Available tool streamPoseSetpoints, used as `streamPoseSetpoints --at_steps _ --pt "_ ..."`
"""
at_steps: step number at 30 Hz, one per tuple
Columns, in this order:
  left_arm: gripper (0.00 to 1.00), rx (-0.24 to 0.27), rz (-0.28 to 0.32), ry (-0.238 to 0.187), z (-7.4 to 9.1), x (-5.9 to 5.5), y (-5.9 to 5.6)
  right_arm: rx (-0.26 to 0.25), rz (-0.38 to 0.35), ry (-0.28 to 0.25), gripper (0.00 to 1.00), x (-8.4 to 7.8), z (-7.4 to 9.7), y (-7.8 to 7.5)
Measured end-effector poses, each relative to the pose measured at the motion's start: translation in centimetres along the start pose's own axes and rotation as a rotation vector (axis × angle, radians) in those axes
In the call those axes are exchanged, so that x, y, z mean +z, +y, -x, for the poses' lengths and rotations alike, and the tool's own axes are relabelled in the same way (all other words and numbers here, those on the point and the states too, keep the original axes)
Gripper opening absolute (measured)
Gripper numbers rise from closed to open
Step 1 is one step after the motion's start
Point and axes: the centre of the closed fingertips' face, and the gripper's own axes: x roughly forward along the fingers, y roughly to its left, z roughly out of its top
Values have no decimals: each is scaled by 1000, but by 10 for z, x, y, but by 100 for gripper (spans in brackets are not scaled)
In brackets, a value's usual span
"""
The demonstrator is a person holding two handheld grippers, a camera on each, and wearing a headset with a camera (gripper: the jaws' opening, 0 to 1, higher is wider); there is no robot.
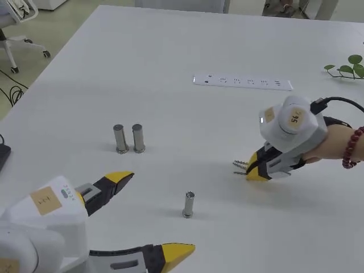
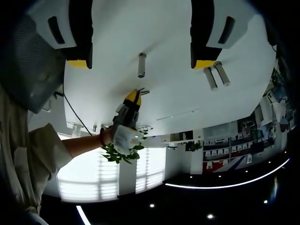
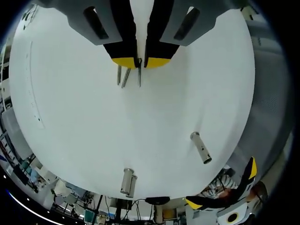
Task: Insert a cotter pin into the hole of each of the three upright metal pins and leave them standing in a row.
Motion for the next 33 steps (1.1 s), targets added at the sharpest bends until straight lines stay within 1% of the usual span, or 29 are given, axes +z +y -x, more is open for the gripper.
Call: streamPoseSetpoints --at_steps 6,10,15,23,27,29,32,33 --pt "85 -2 2 1 0 0 -1 -9 13 32 5 0 0 -1" --pt "85 -2 7 2 1 0 -1 -7 20 57 5 0 0 0" --pt "84 -2 14 4 1 -1 0 -6 23 72 4 0 0 -1" --pt "84 -1 12 7 3 -2 1 -13 42 68 2 1 1 0" --pt "83 1 17 12 4 -3 1 -24 45 54 2 3 3 -1" --pt "82 1 30 14 4 -3 1 -25 51 56 2 3 4 0" --pt "81 2 61 -2 6 0 3 -31 59 57 2 3 5 1" --pt "81 3 67 -1 6 0 4 -33 60 54 2 4 6 1"
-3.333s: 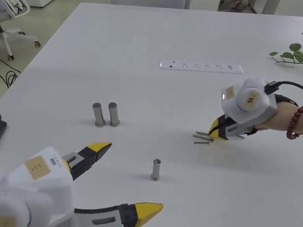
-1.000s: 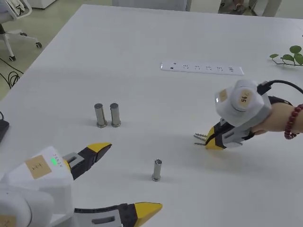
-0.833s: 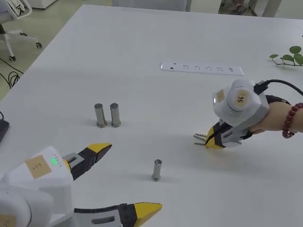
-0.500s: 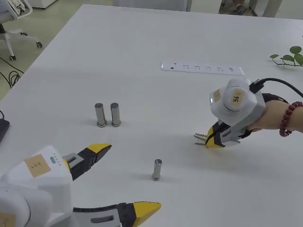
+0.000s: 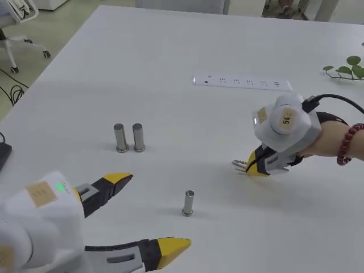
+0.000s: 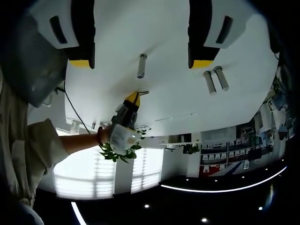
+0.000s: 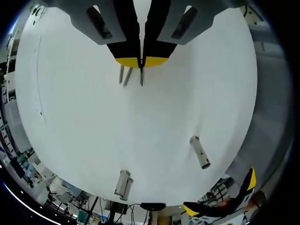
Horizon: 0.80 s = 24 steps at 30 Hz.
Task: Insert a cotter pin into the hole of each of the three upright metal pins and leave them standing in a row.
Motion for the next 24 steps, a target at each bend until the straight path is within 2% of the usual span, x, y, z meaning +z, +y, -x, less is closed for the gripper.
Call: streamPoseSetpoints --at_steps 12,18,24 --pt "72 -7 81 -20 1 11 1 -56 35 -70 2 20 22 8" --pt "64 -26 158 -22 1 15 -3 -87 64 -120 2 36 35 16" --pt "57 -46 209 -23 0 18 -8 -113 106 -162 2 53 47 27"
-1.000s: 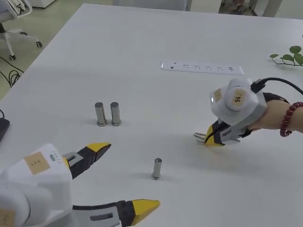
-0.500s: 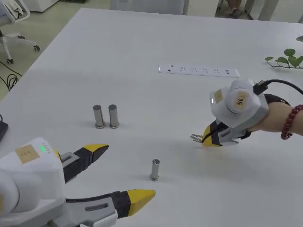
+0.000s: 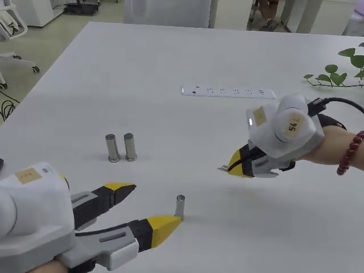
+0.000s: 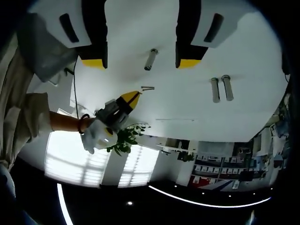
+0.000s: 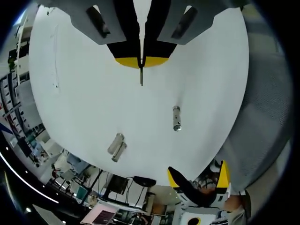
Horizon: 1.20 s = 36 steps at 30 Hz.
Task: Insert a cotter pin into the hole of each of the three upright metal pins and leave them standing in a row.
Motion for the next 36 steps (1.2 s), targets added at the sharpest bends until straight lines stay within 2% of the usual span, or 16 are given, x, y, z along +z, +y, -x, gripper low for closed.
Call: streamPoseSetpoints --at_steps 7,21,25,28,36 --pt "51 -2 34 -9 -1 4 -4 -21 46 -48 2 22 10 10" --pt "37 -76 209 -20 -9 6 -23 -33 125 -133 2 59 20 39" --pt "33 -79 223 -18 -13 7 -25 -31 143 -147 2 65 22 46" --pt "30 -96 263 -17 -16 8 -29 -30 151 -156 2 70 22 51" --pt "26 -109 296 1 -24 5 -34 -19 167 -172 2 77 22 62"
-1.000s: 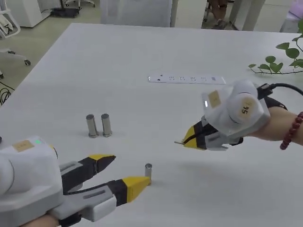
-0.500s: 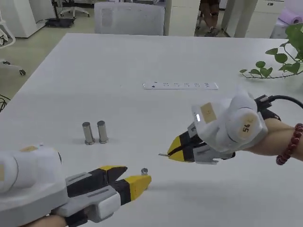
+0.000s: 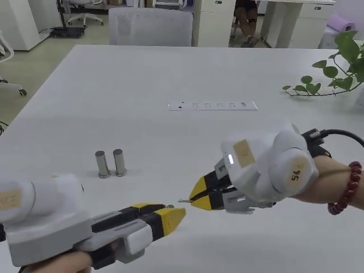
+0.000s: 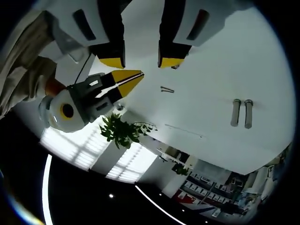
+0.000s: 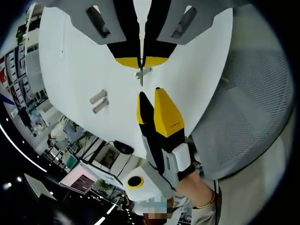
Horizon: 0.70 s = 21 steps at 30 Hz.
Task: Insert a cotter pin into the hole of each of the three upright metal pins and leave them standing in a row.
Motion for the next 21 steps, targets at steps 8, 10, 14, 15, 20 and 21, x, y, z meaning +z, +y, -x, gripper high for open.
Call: streamPoseSetpoints --at_steps 8,10,14,15,20,21 --pt "21 -19 41 4 -6 -2 -4 3 15 -9 2 6 0 5" --pt "19 -19 50 12 -7 -3 -3 3 19 -10 2 6 0 5" --pt "16 -20 72 10 -8 -3 -3 4 23 -13 2 8 1 7" --pt "15 -19 73 10 -9 -3 -3 3 26 -12 2 8 1 7" --pt "11 -16 82 16 -10 -6 -2 4 33 -14 2 10 0 8" --pt "10 -20 87 12 -10 -5 -3 4 38 -14 2 11 0 9"
